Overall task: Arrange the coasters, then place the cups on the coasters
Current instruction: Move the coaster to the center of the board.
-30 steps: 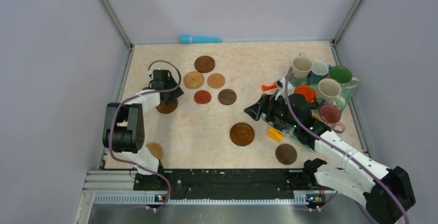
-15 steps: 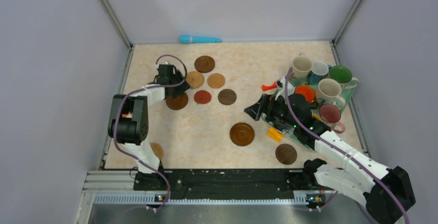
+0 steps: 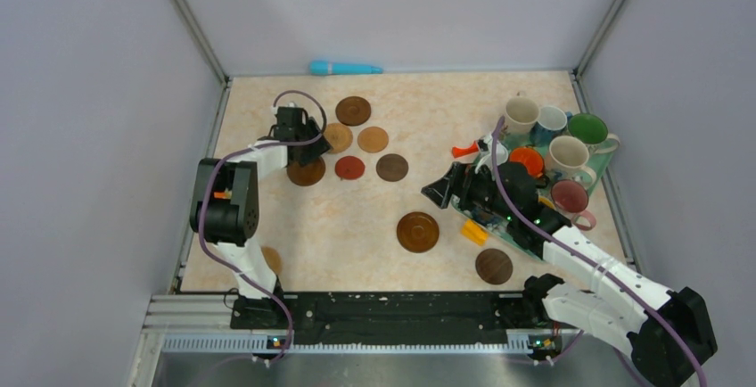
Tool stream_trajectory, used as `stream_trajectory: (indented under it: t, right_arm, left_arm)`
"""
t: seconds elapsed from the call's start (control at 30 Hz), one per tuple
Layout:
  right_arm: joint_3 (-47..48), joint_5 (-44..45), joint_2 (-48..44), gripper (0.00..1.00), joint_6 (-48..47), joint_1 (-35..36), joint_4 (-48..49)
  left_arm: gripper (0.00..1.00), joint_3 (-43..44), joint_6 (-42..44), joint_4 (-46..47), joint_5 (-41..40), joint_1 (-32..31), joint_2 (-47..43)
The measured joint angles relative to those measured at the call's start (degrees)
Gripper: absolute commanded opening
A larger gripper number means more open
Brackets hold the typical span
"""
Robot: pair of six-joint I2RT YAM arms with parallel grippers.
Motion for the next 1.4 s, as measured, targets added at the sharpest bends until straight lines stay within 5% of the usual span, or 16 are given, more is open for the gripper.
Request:
stream_trajectory:
  t: [1.4]
  right_arm:
    - [0.0,0.0,-0.4,0.92,0.4,0.0,-0.3]
  left_arm:
    - [0.61,-0.1,0.5,1.4,4.6,0.1,0.3]
